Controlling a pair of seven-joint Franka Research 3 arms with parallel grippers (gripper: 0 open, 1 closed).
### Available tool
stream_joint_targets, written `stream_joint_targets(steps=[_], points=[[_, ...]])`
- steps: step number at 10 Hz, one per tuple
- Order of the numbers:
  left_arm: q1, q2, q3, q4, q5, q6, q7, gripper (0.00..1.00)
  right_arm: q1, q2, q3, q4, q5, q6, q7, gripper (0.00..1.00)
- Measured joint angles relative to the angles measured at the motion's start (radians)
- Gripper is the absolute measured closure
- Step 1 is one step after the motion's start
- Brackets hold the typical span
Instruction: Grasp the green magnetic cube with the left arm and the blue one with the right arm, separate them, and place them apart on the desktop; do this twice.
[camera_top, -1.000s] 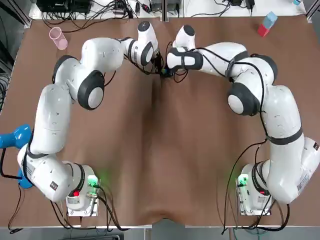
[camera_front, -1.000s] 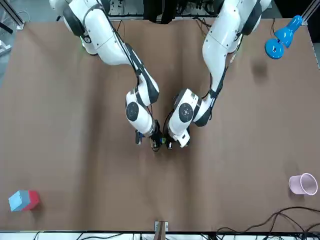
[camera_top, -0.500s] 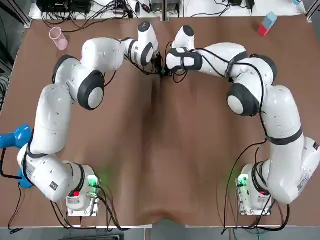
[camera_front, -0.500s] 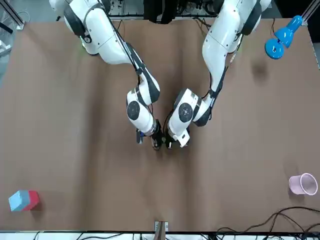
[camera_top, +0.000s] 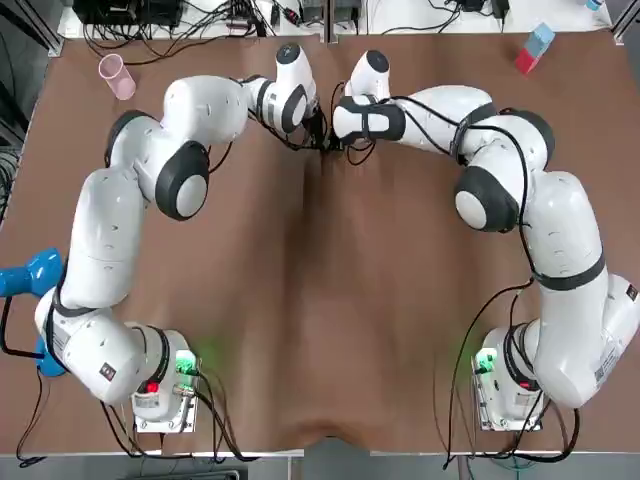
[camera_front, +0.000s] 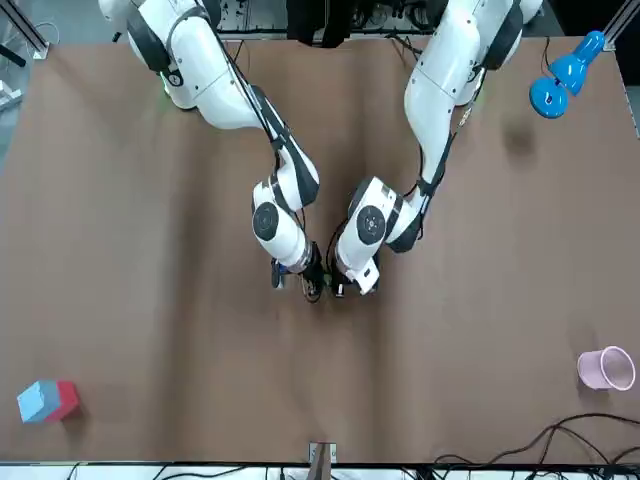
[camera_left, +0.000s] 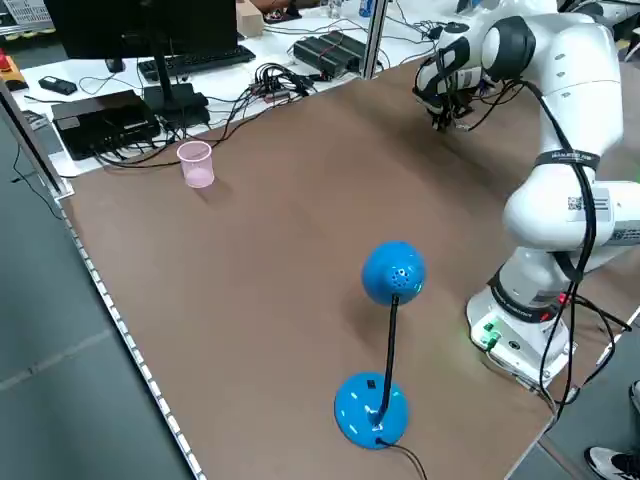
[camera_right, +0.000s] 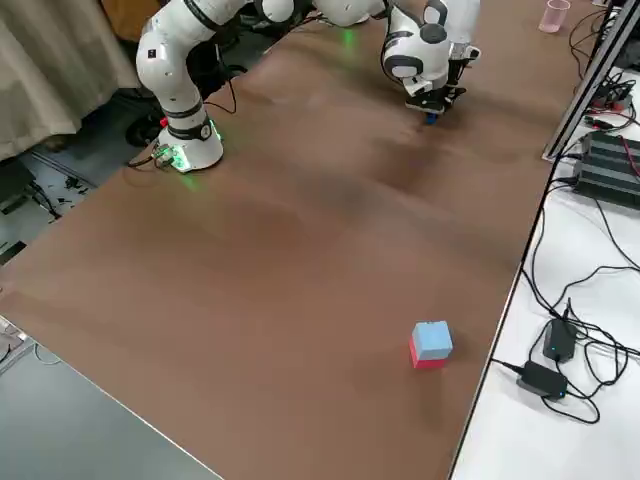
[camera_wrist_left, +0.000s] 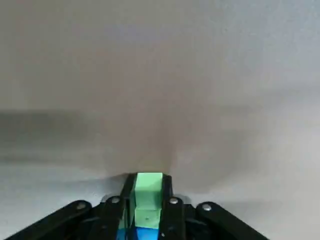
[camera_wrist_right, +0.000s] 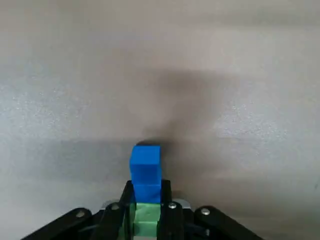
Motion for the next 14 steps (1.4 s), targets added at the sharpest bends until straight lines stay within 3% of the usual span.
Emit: stream_joint_targets(steps=[9, 11, 14], points=[[0.012, -0.002, 0.016, 0.006, 0.060, -0.016, 0.017, 0.76, 0.001, 0.000, 0.003, 0.000, 0.000, -0.002, 0.000, 0.77], [0.030, -0.024, 0.061, 0.019, 0.065, -0.017, 0.020, 0.76, 0.001, -0.001, 0.002, 0.000, -0.001, -0.006, 0.000, 0.77], [0.055, -0.057, 0.181, 0.055, 0.066, -0.004, 0.102, 0.76, 0.001, -0.001, 0.002, 0.000, -0.001, -0.009, -0.001, 0.75]])
